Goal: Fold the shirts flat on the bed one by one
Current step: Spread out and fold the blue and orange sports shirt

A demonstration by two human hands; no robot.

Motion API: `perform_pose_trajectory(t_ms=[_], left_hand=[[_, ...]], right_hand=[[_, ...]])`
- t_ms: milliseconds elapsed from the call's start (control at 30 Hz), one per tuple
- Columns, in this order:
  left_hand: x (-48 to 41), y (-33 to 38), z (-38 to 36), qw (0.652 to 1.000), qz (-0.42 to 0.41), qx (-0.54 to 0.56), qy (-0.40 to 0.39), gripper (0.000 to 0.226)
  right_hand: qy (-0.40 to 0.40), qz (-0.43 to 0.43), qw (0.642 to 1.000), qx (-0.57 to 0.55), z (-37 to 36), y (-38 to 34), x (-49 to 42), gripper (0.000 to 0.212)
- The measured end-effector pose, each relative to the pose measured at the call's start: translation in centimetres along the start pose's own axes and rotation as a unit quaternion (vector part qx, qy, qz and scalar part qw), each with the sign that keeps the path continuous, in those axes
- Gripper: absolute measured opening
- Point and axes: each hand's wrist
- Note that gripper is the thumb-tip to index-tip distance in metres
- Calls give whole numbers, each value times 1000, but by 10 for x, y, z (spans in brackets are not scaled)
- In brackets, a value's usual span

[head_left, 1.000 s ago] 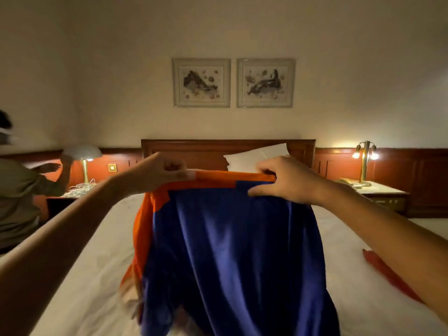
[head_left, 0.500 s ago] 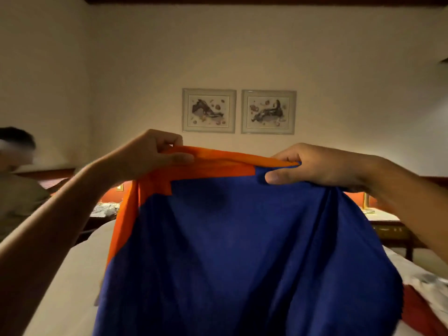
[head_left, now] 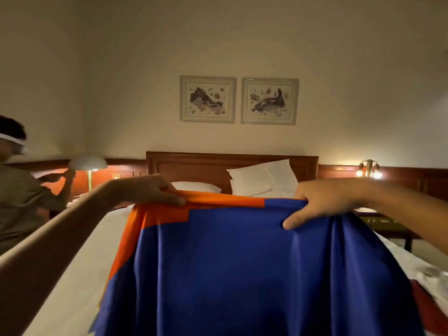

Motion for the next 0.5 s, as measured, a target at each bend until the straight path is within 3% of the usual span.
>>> perform_pose_trajectory(t_ms=[67, 167, 233, 300, 400, 500], left_hand=[[-34, -15, 1, 1000, 14, -26, -4, 36], [-99, -14, 44, 982, 51, -54, 173, 39], [-131, -5, 108, 934, 55, -65, 348, 49], [-144, 4, 172, 871, 73, -165, 457, 60], [-148, 2, 214, 817, 77, -270, 504, 63], [-142, -7, 187, 814, 55, -301, 494, 57]], right_hand=[[46, -27, 995, 80, 10, 15, -32, 53], [231, -52, 937, 257, 74, 27, -90, 57], [374, -51, 879, 290, 141, 20, -109, 62], [456, -46, 831, 314, 200, 12, -115, 62], [497, -42, 791, 354, 234, 12, -113, 58], [469, -46, 808, 353, 212, 25, -110, 42]])
Point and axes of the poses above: each hand's wrist, its own x-axis away from the middle knuckle, its own z-axis out of the back of the hand, y = z × x, and after that the axes turned 10 degrees about -x, right-handed
